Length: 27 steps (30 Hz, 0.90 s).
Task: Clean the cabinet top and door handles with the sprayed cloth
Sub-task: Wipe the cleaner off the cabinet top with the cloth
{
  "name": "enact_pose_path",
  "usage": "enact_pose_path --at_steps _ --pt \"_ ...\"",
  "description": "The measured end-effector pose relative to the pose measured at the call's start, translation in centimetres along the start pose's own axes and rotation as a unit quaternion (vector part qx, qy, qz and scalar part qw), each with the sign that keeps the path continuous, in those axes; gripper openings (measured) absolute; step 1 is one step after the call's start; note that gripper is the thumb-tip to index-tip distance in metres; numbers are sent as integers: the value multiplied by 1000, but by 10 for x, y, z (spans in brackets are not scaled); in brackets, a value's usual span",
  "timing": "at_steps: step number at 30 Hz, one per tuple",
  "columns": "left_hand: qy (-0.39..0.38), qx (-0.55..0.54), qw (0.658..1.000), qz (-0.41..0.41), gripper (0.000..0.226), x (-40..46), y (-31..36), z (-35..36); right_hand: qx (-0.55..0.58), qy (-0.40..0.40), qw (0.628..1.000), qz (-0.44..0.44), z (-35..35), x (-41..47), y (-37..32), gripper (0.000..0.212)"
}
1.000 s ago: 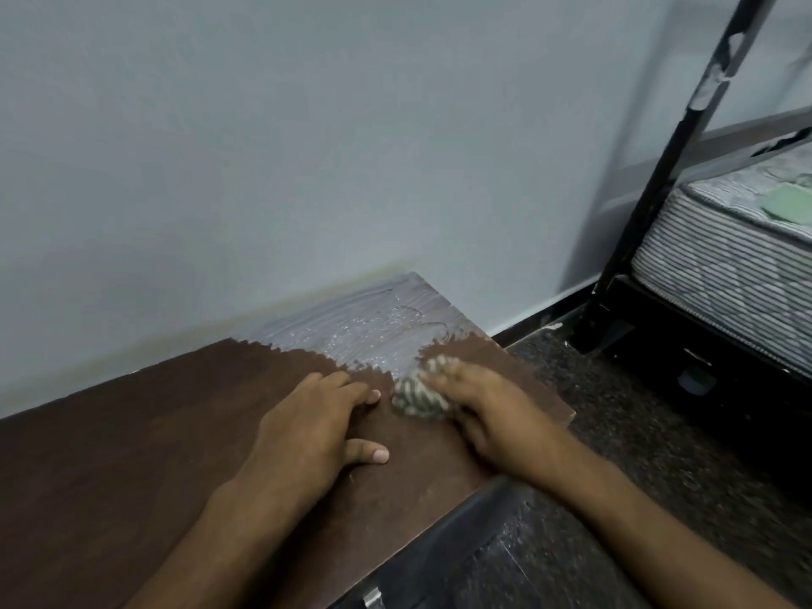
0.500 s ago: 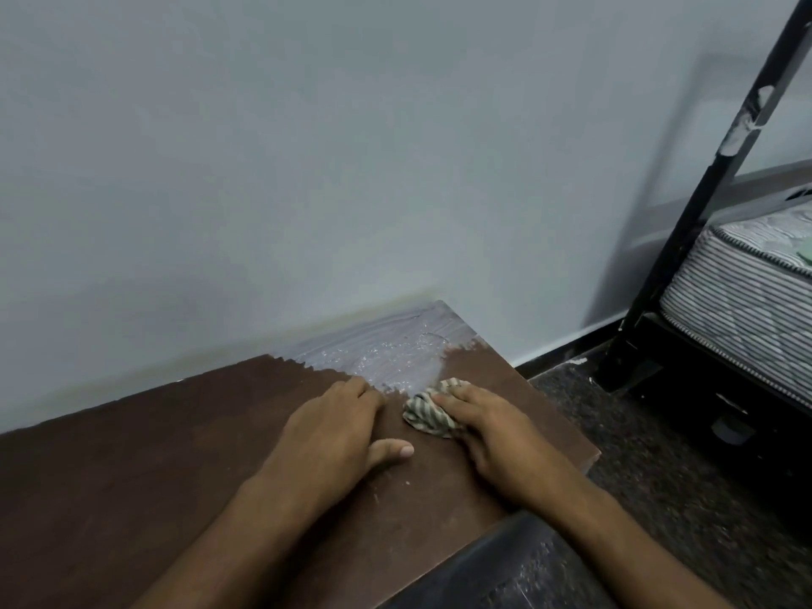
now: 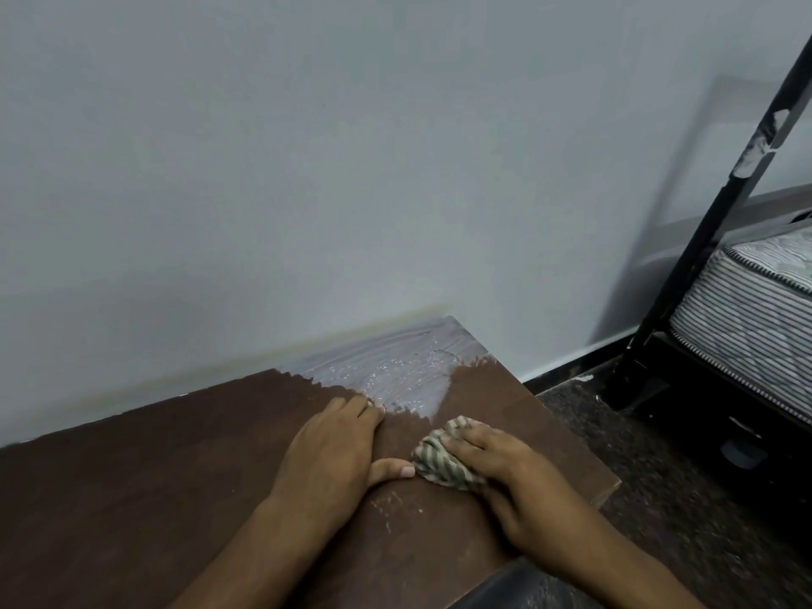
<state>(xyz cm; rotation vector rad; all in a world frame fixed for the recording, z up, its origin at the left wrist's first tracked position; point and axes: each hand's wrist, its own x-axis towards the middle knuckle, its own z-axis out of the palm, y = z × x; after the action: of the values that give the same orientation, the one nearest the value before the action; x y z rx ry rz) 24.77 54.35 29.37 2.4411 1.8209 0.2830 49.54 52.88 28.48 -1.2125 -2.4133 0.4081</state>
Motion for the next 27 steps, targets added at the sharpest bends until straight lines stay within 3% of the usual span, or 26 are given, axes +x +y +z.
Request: enact_pose_path --at_steps 4,8,13,17,22,27 --pt "-37 -40 999 0 91 6 -7 -8 -31 33 998 37 -11 15 25 46" --pt "-40 -79 996 -12 49 9 -10 -17 -39 53 994 90 -2 43 24 44" --pt "-110 -91 990 -12 41 3 -19 -28 31 2 999 -10 31 -5 -56 41" --pt "-33 -154 986 -46 34 -44 -43 -41 30 2 999 -15 29 -32 -42 43" --pt "42 -166 981 -89 27 -81 -69 -37 18 31 999 11 47 32 -47 47" --pt "75 -150 981 -98 33 -78 -73 -32 42 -44 994 -91 68 41 -84 49"
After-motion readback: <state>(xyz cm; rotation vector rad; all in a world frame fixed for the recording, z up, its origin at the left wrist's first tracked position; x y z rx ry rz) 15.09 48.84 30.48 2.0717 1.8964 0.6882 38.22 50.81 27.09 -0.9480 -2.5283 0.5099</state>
